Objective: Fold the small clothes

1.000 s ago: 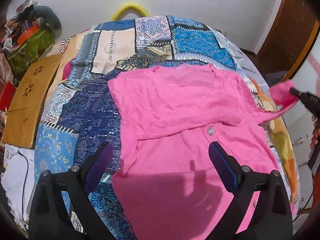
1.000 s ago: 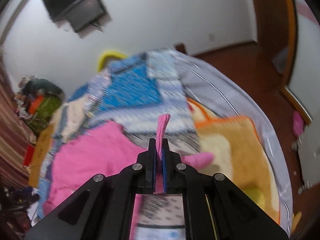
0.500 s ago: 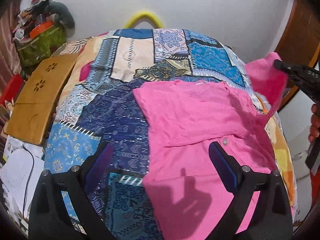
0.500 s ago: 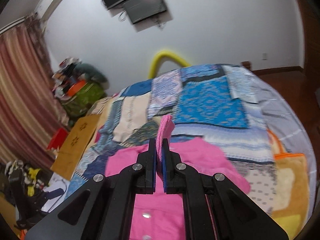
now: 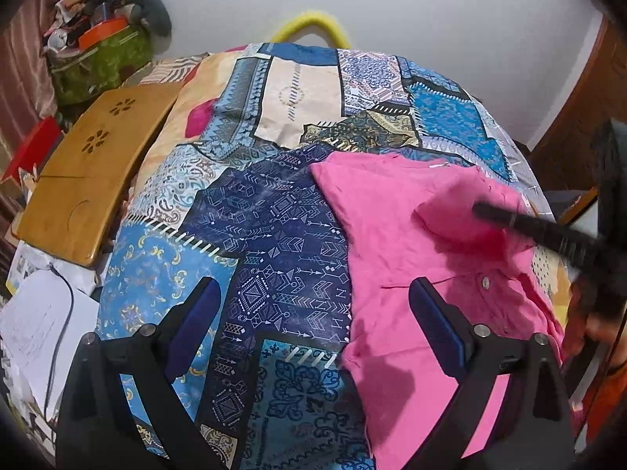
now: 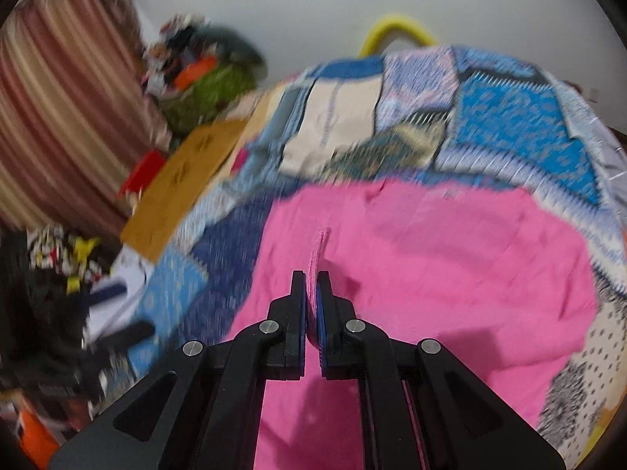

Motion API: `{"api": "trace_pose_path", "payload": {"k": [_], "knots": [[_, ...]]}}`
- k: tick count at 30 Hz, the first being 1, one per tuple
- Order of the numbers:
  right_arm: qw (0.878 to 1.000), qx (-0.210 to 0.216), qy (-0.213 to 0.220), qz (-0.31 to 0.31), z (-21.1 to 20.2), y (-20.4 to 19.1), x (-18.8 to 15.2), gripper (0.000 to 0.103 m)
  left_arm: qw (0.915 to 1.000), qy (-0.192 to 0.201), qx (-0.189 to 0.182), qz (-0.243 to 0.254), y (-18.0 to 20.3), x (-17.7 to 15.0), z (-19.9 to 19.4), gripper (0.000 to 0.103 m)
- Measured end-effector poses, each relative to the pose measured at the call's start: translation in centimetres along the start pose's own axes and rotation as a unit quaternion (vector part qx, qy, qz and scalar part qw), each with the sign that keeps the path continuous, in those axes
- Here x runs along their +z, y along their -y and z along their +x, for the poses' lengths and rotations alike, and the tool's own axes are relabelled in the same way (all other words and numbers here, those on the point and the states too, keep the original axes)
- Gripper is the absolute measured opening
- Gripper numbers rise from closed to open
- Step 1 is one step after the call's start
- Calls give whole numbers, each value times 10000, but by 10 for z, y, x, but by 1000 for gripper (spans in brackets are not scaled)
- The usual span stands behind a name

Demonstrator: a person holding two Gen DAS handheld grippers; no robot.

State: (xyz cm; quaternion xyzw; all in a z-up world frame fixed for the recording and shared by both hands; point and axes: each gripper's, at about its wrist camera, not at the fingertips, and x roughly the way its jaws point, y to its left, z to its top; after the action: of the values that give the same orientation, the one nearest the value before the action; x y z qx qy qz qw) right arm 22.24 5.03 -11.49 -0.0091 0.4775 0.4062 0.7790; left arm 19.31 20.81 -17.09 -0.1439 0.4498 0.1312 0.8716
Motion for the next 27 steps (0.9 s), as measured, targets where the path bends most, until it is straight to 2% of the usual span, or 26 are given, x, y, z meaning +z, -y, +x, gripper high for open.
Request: {"api": "trace_pose_path", "payload": {"k": [8,9,11,12,14,16,18,22,27], "knots": [[9966,-46,-761,-323,23,-15,-37,7,10000,14,38,43,6,-2,-5,98],[9958,-23,-846,-346,23,-16,-40,9,10000,21,36,61,7,-3,-6,98],[9952,-12,-904,-372,20,-18,-43,19,9999,30,37,89,10,-2,-8,98],[9952,-27,-891,-399,17,-18,-44,23,9999,34,33,101,11,-2,-9,98],[9957,-82,-789,-485,7,-18,-44,36,9999,4,-8,121,15,-1,-9,98],[9964,-142,-615,-562,-5,-17,-43,41,9999,-41,-66,154,20,1,-7,98],[9968,-252,-447,-615,-19,-12,-40,42,9997,-91,-82,203,26,3,-4,98],[9975,-448,-156,-527,-41,8,-36,52,9992,-208,-111,328,39,8,5,98],[9972,-690,70,-261,-68,45,-36,52,9980,-382,-206,467,59,16,25,98]]}}
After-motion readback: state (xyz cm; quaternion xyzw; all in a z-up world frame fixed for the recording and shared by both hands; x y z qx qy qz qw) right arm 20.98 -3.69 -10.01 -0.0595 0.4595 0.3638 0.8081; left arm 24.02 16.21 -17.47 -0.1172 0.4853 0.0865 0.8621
